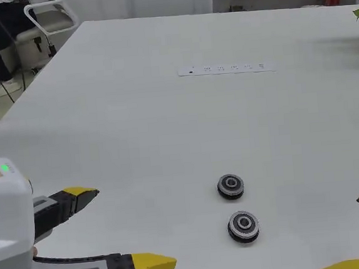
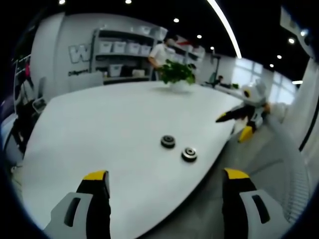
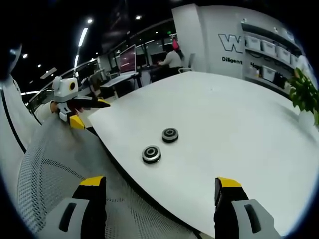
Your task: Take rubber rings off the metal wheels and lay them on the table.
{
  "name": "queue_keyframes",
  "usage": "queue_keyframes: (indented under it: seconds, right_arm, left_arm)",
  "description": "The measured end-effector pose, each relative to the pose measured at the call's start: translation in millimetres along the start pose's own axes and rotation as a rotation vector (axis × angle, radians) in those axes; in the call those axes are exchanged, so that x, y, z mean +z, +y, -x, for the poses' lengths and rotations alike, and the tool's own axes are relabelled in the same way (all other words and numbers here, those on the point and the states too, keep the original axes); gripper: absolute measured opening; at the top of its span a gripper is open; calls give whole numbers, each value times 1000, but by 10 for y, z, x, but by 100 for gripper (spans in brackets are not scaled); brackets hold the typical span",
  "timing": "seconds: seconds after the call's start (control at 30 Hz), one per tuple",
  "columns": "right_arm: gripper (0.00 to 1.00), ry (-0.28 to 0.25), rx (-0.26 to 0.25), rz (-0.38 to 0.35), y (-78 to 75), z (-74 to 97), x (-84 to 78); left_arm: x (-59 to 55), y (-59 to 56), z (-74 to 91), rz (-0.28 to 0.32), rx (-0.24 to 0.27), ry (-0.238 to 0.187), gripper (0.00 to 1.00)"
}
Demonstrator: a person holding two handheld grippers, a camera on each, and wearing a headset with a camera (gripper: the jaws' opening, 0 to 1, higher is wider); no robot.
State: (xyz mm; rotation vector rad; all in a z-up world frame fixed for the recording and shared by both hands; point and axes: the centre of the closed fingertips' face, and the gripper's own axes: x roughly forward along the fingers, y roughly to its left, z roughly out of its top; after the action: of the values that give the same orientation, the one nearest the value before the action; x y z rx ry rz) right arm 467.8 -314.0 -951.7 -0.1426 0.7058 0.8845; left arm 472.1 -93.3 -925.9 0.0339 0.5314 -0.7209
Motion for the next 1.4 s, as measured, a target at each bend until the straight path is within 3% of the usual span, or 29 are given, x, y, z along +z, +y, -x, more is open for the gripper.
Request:
queue_keyframes:
  seconds: [0.67,1.2,1.4]
  right_arm:
    - [88,-14,-14,-12,-25,11,14]
    - [88,-13,8,-10,5,-3,20]
    - [88,-1,19,-7,19,-8,5]
  left_arm:
    - [-8,-16,4,-2,-9,2,94]
    - [-30,-17,-5,-2,-12,18,95]
    - [1,-33,-15,-11,-25,4,95]
